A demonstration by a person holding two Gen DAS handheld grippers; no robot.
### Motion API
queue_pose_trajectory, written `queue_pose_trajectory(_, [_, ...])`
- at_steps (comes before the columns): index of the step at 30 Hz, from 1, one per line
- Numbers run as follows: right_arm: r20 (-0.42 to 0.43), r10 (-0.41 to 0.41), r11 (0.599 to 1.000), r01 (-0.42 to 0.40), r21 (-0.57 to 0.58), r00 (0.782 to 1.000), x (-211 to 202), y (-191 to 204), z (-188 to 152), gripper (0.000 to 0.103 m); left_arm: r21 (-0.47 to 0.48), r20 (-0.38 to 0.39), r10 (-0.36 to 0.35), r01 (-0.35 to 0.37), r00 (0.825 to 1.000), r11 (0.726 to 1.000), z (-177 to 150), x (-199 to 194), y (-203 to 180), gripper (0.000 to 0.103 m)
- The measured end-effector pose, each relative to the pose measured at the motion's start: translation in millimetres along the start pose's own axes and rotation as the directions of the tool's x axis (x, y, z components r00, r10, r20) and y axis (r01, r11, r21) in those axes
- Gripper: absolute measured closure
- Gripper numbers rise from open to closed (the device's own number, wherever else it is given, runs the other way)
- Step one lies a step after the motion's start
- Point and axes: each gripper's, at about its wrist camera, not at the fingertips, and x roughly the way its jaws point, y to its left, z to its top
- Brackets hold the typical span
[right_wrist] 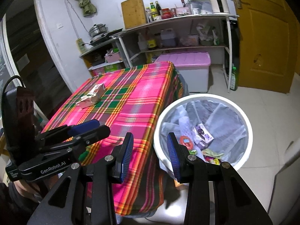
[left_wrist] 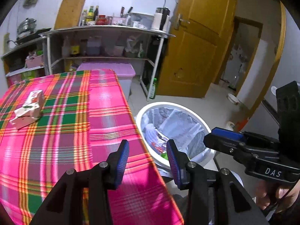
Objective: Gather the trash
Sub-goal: 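Move both tools back over the table toward the white tissue and juice carton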
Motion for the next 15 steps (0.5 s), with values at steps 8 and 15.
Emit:
queue_pose_trajectory(8, [0.007,0.021,0.999,-0.021,-0.035,1.000,3,18,0,0.059,-0.042,0.036,0.053,-0.051,0.998,0.998,-7,-22,20,0.062])
queue_pose_trajectory(15, [0.006,0.056,0.997,-0.056,-0.053,0.998,11,31,3,0.059,-0.064,0.060,0.085,-0.081,0.995,0.995,-10,-36,33,0.062])
